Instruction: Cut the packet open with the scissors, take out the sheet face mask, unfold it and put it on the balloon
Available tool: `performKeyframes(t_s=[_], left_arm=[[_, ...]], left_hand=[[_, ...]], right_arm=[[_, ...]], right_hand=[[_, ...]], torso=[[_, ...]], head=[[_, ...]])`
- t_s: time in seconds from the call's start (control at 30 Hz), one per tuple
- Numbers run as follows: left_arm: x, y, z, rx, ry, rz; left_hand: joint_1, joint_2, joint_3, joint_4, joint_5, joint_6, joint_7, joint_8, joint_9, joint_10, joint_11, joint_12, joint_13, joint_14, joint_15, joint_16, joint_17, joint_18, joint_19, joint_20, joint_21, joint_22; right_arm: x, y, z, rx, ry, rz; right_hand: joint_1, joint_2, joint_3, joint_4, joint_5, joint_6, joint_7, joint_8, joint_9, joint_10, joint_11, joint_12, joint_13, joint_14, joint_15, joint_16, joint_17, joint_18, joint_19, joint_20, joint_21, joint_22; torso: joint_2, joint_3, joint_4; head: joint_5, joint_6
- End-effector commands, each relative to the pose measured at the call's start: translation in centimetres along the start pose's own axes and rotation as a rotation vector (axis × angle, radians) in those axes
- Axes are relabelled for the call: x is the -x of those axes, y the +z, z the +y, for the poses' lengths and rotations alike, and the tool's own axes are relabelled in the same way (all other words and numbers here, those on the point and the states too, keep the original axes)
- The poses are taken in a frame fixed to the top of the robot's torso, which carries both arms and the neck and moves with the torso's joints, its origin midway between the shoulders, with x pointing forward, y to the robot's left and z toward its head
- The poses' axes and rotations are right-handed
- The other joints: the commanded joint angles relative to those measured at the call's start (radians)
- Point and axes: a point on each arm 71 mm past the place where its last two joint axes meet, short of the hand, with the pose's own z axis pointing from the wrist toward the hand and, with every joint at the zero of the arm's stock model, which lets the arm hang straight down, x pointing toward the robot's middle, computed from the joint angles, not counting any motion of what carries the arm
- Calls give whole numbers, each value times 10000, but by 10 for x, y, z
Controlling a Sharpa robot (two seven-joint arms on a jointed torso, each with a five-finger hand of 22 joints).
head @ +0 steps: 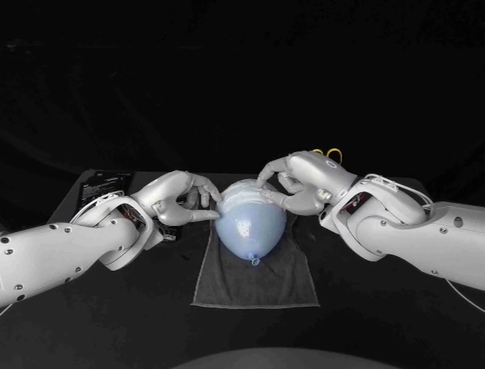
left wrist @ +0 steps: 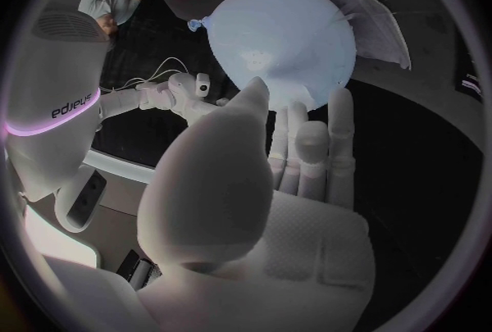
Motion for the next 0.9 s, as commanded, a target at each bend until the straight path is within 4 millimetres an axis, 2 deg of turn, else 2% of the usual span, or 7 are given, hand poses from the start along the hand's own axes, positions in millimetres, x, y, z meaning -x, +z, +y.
performKeyframes(t_s=[0.03, 0.23, 0.53, 0.63, 0.77, 0.9], left_arm=[[-2, 2, -2, -363, 734, -156], [-7, 4, -3, -516, 810, -20], [-11, 8, -6, -699, 770, 51], [-12, 9, -7, -676, 731, 113], [-13, 10, -6, -589, 684, 236], [-14, 11, -5, -507, 649, 344]], left_hand=[[39, 102, -82, 7, 22, 39, -143, 54, -39, 52, -128, 90, 21, 127, -56, 120, 156, 151, 82, -8, 71, 50], [157, 210, -133, 11, 23, 289, -283, 94, -150, 149, -295, 188, 27, 212, -201, 241, 291, 149, 99, -92, 149, 91], [236, 327, -124, 28, 23, 363, -319, -27, -317, 231, -358, 207, -3, 275, -268, 319, 390, 145, 102, -149, 209, 125], [243, 371, -133, 29, 24, 294, -289, -183, -448, 282, -347, 199, -32, 292, -265, 343, 409, 141, 99, -172, 239, 143], [271, 462, -109, 29, 24, 250, -259, -345, -581, 360, -320, 187, -68, 308, -248, 363, 425, 137, 96, -186, 268, 159], [432, 592, 5, 3, 26, 348, -262, -427, -676, 411, -319, 150, -114, 347, -246, 398, 477, 137, 95, -195, 299, 177]], right_arm=[[-3, 1, 1, 57, -252, 239], [-5, 3, -1, -69, -327, 376], [-10, 5, -4, -328, -425, 779], [-12, 6, -6, -441, -473, 974], [-15, 8, -9, -625, -538, 1224], [-17, 9, -12, -746, -574, 1363]], right_hand=[[-96, -31, -96, 12, -55, 63, 18, -78, -21, 62, 0, 43, 1285, 1043, -26, 35, 2626, -64, 39, 2, -43, 1715], [-135, -60, -146, 25, -60, 45, 31, -140, -52, 41, 10, 17, 1259, 1043, -19, 35, 2626, -59, 29, 4, -75, 1707], [-176, -85, -195, 44, -70, 27, 46, -194, -78, 25, 23, 0, 1242, 1043, -10, 35, 2626, -55, 19, 8, -103, 1700], [-249, -127, -283, 89, -83, -69, 93, -335, -143, -36, 59, -67, 1174, 1043, 16, 35, 2626, -45, -6, 22, -175, 1682], [-437, -271, -491, 221, -95, -498, 280, -748, -316, -307, 210, -361, 870, 1019, 133, 8, 2521, -16, -93, 87, -420, 1621], [-480, -324, -631, 288, -92, -626, 364, -947, -394, -405, 295, -464, 763, 1017, 211, 6, 2513, -12, -119, 149, -480, 1606]], torso=[[-8, 10, 4], [-3, 10, -6], [1, 7, -5], [-1, 8, -1], [-7, 10, 0], [-1, 11, 3]], head=[[-8, -19], [-20, -35], [-26, -54], [-35, -65], [-51, -72], [-57, -85]])
